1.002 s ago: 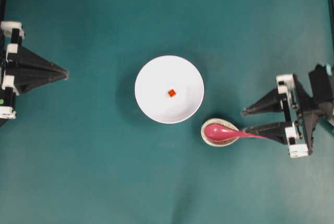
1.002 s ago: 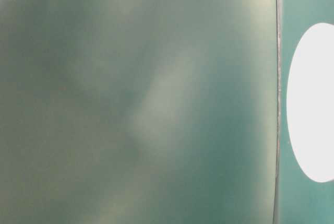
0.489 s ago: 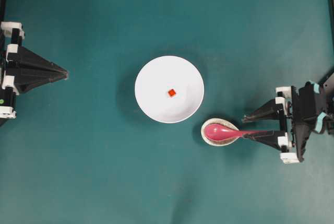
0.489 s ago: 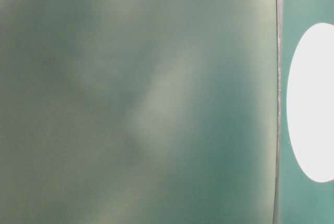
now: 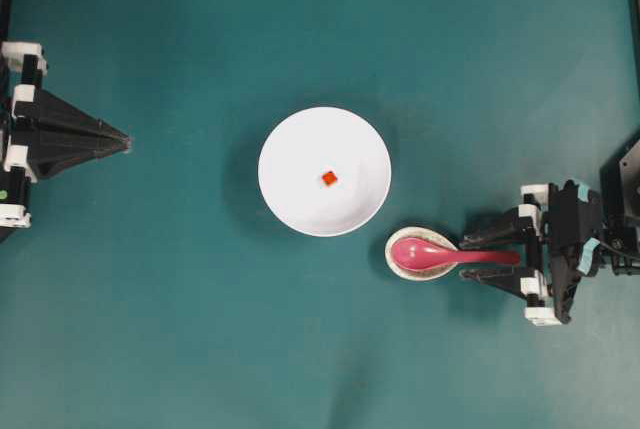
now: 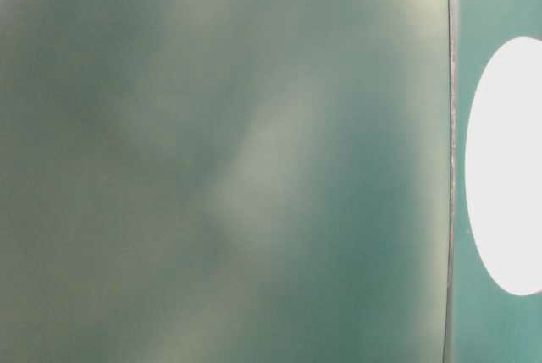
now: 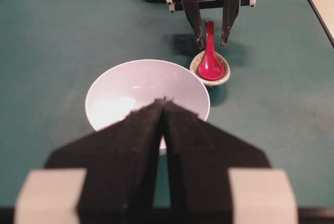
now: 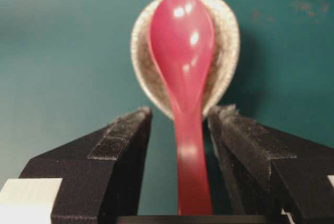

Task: Grip the spoon and scoop the red block from the bowl with right arm.
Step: 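Close the right gripper on the pink spoon handle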

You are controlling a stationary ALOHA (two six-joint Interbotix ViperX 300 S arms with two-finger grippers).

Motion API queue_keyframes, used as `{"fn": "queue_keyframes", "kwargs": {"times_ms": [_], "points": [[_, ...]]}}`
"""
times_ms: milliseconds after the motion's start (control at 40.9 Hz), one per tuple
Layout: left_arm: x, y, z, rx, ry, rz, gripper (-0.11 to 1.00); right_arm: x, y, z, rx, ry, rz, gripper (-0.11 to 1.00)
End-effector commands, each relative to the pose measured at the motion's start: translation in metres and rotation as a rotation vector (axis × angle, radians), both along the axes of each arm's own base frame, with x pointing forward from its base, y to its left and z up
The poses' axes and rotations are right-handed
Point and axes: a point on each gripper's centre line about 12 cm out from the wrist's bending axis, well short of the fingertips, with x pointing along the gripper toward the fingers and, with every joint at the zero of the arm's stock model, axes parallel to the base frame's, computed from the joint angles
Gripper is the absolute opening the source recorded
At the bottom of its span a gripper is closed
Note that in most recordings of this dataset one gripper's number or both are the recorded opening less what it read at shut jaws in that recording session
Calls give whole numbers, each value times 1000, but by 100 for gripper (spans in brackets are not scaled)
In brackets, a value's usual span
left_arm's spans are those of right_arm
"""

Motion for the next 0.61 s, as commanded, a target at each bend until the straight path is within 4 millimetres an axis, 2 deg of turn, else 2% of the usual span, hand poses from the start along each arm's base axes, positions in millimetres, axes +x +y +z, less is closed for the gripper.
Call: {"fn": "queue_keyframes", "kwargs": {"times_ms": [0,586], "points": [[3,0,8,0,-20,-2,2,2,1,4,6,-29,-2,54],[3,0,7,-2,-17,-1,2,-6,-1,-3,-31,-21,13,54]]}}
